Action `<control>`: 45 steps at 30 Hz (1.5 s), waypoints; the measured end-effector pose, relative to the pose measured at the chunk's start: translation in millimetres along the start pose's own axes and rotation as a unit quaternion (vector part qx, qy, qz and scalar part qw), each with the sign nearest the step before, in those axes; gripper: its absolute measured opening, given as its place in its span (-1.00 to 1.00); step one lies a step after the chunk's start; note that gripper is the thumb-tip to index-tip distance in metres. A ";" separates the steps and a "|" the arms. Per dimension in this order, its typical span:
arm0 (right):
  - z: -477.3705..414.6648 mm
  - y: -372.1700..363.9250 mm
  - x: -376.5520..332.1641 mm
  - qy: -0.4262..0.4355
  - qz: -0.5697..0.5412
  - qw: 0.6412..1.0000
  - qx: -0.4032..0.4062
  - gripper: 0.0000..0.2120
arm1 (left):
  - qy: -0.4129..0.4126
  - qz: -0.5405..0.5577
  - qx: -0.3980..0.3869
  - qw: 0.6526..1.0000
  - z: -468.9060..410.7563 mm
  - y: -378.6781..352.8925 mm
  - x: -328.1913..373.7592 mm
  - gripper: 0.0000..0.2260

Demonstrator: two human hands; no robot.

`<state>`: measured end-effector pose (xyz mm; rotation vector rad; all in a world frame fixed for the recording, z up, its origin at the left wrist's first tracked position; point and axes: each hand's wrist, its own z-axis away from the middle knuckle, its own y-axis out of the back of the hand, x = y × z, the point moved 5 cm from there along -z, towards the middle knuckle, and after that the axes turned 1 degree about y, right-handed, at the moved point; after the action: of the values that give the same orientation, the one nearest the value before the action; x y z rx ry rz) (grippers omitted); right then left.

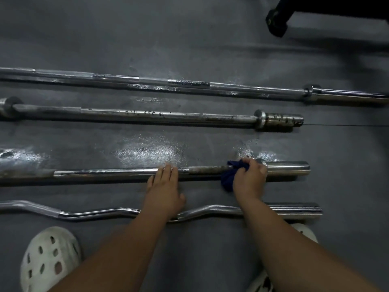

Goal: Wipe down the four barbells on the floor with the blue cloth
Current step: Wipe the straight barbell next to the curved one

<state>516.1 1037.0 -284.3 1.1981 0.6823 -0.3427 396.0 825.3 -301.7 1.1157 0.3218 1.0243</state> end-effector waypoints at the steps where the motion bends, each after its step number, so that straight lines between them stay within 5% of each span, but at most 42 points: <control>1: 0.5 -3.7 4.0 0.000 0.005 1.000 0.008 -0.73 | -0.006 -0.003 0.000 1.000 -1.7 -2.8 0.4 -0.23; 19: 55.3 -76.5 -16.1 0.244 0.084 0.958 -0.127 -0.55 | -0.039 -0.035 0.084 0.995 5.8 -38.3 -3.5 -0.14; 25: 22.6 -40.0 7.6 0.138 0.082 0.986 -0.038 -0.52 | -0.049 -0.059 0.077 0.994 1.9 -35.3 -5.7 -0.15; 31: 55.4 -80.1 -29.1 0.225 0.095 0.958 -0.148 -0.55 | -0.056 -0.077 0.029 0.995 -12.8 -30.8 -4.3 -0.08; 40: 24.2 -67.6 -16.3 0.167 0.055 0.983 -0.045 -0.57 | -0.063 -0.062 0.038 0.995 -32.9 -21.5 -5.7 -0.07; 45: 35.4 -98.2 -49.0 0.219 0.075 0.967 -0.109 -0.55 | -0.060 -0.070 0.036 0.995 -50.9 -11.4 -4.5 -0.08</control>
<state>432.6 964.8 -317.6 1.1137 0.9761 0.1304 365.2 850.8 -335.6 1.1979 0.3380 0.8241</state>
